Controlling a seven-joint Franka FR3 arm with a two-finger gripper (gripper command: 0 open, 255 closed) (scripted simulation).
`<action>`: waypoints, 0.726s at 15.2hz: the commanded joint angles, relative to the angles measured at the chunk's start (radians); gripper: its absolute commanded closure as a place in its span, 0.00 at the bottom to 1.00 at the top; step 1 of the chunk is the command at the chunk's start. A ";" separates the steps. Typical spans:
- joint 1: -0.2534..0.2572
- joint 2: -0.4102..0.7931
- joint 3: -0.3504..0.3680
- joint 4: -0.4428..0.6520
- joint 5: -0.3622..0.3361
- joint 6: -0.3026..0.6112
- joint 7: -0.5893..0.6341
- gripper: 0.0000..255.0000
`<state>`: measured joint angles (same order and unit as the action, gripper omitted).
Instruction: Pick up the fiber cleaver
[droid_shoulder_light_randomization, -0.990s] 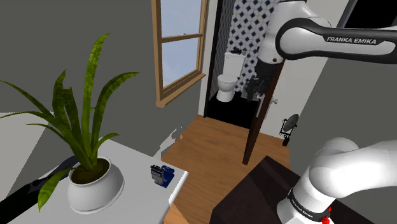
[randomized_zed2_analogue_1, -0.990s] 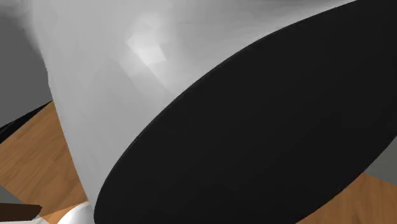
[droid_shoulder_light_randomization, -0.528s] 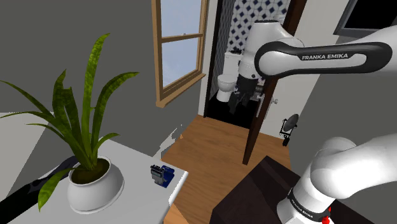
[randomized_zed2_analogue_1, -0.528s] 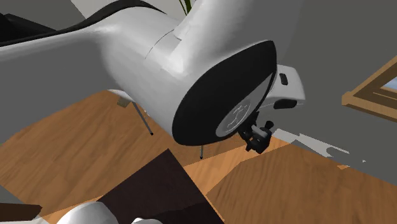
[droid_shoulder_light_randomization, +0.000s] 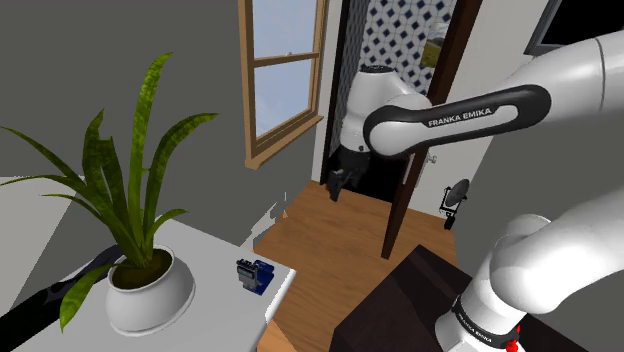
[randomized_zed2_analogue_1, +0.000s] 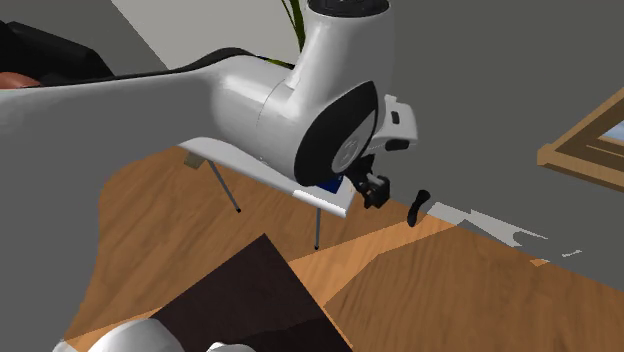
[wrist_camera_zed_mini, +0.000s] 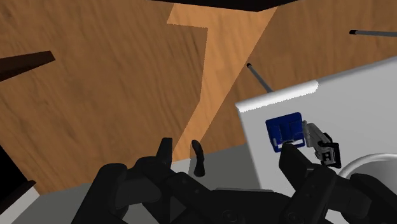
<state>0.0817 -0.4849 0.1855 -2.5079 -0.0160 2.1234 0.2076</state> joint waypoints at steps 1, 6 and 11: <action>0.008 0.064 0.028 0.002 0.001 0.062 0.031 0.00; 0.019 0.230 0.097 0.042 -0.024 0.185 0.115 0.00; 0.028 0.412 0.156 0.113 -0.097 0.285 0.222 0.00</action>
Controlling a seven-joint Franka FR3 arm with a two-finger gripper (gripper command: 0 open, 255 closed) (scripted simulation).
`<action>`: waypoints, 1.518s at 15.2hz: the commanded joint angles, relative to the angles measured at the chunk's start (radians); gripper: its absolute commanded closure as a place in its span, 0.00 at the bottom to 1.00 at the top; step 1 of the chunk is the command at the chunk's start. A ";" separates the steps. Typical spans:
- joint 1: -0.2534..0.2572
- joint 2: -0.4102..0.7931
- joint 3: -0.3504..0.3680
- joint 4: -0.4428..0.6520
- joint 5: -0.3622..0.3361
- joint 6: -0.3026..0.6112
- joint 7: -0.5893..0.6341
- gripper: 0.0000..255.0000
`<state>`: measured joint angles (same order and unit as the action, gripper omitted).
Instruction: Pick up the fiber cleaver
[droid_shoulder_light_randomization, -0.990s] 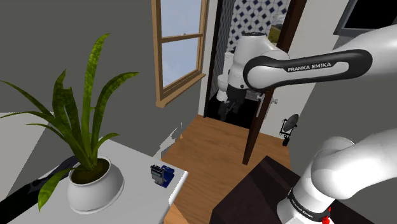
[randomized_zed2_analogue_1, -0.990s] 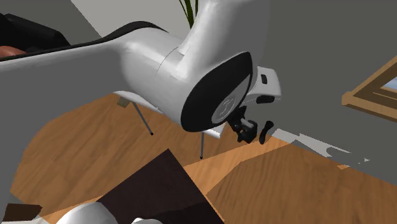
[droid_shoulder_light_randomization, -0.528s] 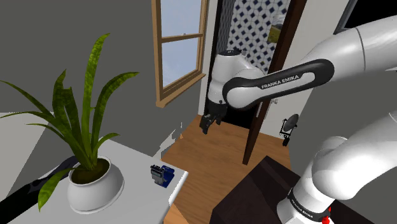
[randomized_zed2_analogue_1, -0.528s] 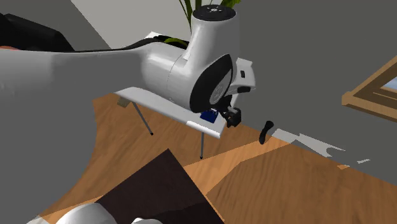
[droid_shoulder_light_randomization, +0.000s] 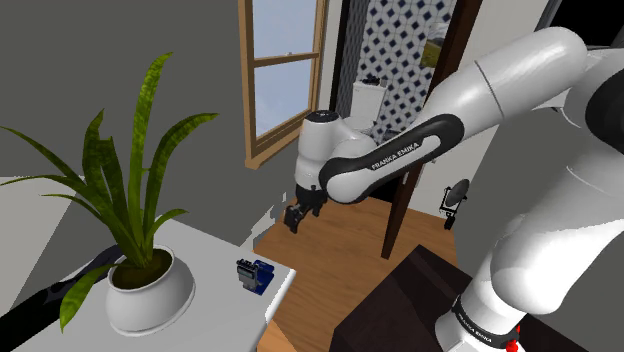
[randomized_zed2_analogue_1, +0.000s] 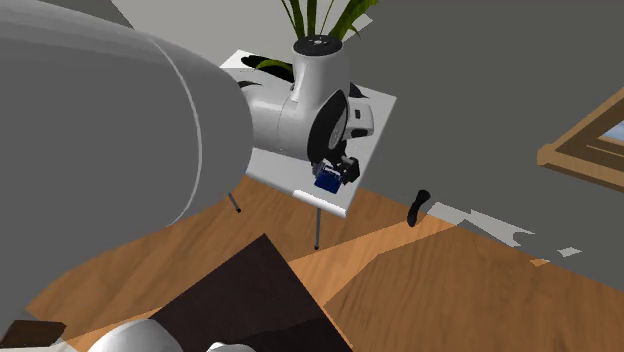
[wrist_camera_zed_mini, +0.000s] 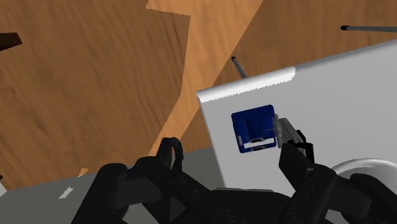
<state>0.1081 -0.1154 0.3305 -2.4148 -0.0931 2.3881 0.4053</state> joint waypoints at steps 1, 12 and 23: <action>0.005 0.081 0.020 0.038 -0.040 0.037 0.049 0.00; 0.132 0.500 0.012 0.316 -0.288 0.130 0.299 0.00; 0.191 0.646 -0.039 0.383 -0.368 0.201 0.367 0.00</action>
